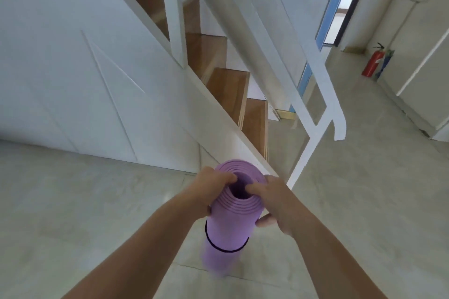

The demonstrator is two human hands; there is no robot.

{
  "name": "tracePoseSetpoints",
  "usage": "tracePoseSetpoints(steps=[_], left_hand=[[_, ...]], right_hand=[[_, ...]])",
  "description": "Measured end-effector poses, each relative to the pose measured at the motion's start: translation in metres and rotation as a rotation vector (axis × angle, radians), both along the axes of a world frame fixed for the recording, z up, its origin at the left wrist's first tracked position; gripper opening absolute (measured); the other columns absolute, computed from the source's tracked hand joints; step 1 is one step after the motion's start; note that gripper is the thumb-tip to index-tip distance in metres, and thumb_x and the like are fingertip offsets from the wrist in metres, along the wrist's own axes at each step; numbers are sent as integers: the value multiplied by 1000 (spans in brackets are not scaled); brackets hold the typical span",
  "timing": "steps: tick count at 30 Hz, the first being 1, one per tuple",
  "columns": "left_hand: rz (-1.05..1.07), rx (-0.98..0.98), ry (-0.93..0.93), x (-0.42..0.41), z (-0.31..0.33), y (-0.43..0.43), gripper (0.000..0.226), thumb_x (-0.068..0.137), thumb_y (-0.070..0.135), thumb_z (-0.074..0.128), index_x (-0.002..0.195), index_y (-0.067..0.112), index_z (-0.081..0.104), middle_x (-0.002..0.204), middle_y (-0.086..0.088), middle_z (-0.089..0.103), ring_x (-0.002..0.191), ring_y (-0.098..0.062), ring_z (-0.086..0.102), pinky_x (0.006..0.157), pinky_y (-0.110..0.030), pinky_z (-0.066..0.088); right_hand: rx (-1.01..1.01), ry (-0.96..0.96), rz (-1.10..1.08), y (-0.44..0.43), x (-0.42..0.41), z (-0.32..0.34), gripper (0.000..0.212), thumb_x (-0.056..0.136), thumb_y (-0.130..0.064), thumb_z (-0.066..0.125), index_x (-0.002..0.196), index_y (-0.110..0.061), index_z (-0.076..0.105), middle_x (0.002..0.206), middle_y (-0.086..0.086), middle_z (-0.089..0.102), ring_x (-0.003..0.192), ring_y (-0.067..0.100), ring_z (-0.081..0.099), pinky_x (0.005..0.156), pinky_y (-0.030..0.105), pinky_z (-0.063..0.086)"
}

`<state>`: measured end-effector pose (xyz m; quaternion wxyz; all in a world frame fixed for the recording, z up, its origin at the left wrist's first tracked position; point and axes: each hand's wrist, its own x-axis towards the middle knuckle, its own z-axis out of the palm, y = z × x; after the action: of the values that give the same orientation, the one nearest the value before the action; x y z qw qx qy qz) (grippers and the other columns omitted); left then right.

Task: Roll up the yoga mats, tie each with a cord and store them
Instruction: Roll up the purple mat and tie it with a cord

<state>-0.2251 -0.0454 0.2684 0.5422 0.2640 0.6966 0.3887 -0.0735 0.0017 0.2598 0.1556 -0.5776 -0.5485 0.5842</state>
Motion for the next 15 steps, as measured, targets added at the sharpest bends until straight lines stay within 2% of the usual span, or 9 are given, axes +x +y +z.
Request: tracePoseSetpoints(steps=[2, 5, 8, 9, 12, 15], left_hand=[[61, 6, -7, -22, 32, -11, 20, 94, 20, 61, 111, 9, 61, 94, -4, 65, 74, -12, 59, 41, -15, 43], [174, -3, -46, -60, 85, -34, 31, 93, 22, 65, 122, 14, 57, 103, -2, 67, 80, -11, 60, 45, -12, 44], [295, 5, -85, -96, 143, -64, 43, 88, 23, 72, 128, 20, 56, 111, 0, 67, 98, -16, 64, 66, -24, 51], [336, 8, -98, -109, 163, -76, 47, 86, 21, 75, 128, 22, 55, 111, 2, 67, 98, -16, 64, 68, -25, 51], [462, 8, -151, -152, 225, -111, 53, 81, 11, 78, 124, 33, 55, 111, 6, 66, 93, -12, 63, 57, -24, 49], [552, 15, -145, -207, 270, -140, 57, 77, 9, 77, 121, 39, 58, 114, 3, 68, 103, -25, 63, 61, -37, 56]], right_hand=[[-31, 3, 72, 0, -25, 31, 27, 83, -16, 69, 108, -14, 59, 110, 8, 61, 94, 30, 62, 62, 45, 62], [-41, 23, 167, -9, -69, 89, 24, 86, -12, 67, 107, -20, 59, 106, 6, 63, 94, 28, 63, 56, 35, 59], [-15, 51, 252, -26, -117, 154, 25, 87, -9, 66, 97, -30, 59, 99, 3, 66, 90, 26, 65, 54, 33, 59], [-10, 53, 272, -33, -133, 175, 25, 86, -8, 66, 97, -30, 61, 98, 4, 67, 89, 27, 66, 56, 35, 60], [-1, 57, 314, -55, -186, 234, 28, 82, -3, 68, 99, -25, 67, 93, 4, 70, 85, 26, 69, 60, 41, 62], [5, 61, 375, -72, -249, 280, 31, 77, 3, 67, 95, -21, 70, 84, 1, 73, 83, 24, 71, 73, 46, 61]])
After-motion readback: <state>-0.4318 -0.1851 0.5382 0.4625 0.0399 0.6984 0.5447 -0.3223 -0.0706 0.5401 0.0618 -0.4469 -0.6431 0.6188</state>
